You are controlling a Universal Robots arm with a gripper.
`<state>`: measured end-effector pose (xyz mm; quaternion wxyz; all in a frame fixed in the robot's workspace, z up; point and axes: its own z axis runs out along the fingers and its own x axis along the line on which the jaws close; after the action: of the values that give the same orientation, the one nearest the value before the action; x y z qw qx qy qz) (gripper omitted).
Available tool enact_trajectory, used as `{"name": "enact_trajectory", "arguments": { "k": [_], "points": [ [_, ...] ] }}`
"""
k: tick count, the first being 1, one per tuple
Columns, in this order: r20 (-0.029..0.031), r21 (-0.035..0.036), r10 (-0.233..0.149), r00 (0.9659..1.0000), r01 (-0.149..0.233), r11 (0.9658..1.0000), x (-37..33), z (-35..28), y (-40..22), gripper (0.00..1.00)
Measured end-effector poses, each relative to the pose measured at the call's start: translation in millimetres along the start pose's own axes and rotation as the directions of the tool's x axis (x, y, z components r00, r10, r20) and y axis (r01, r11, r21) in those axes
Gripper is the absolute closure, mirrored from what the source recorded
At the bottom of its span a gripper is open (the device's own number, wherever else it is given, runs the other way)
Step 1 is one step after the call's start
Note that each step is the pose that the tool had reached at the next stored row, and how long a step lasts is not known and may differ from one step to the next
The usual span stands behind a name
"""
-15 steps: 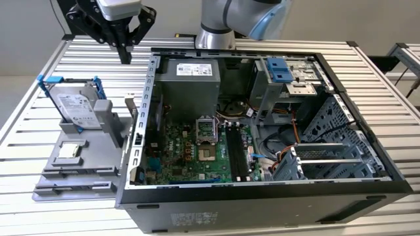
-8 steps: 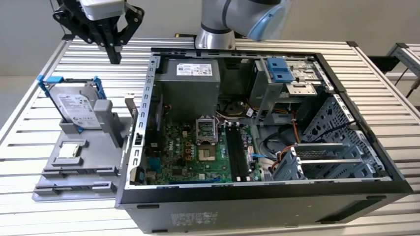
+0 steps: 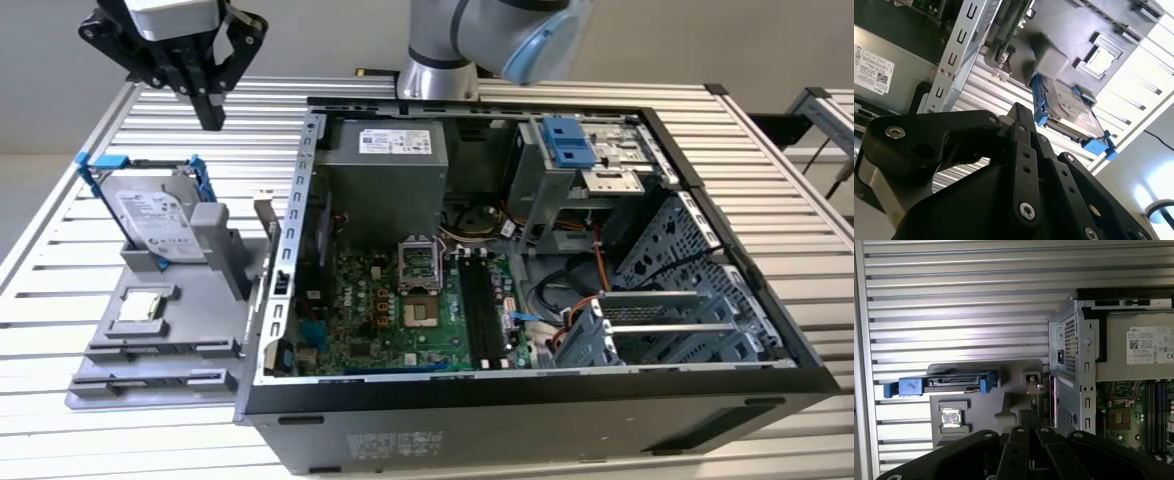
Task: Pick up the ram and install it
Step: 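Reach for the ram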
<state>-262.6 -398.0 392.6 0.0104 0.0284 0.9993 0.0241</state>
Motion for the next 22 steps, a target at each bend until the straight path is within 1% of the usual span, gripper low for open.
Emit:
{"name": "enact_trajectory", "arguments": {
  "k": [8, 22],
  "points": [
    [-0.0016, 0.0000, -0.001, 1.0000, 0.001, 1.0000, 21.4, -0.4, -1.2, 1.00],
    [-0.0031, 0.0001, -0.003, 1.0000, 0.003, 1.0000, 61.4, -1.2, -3.5, 1.00]
  ]
}}
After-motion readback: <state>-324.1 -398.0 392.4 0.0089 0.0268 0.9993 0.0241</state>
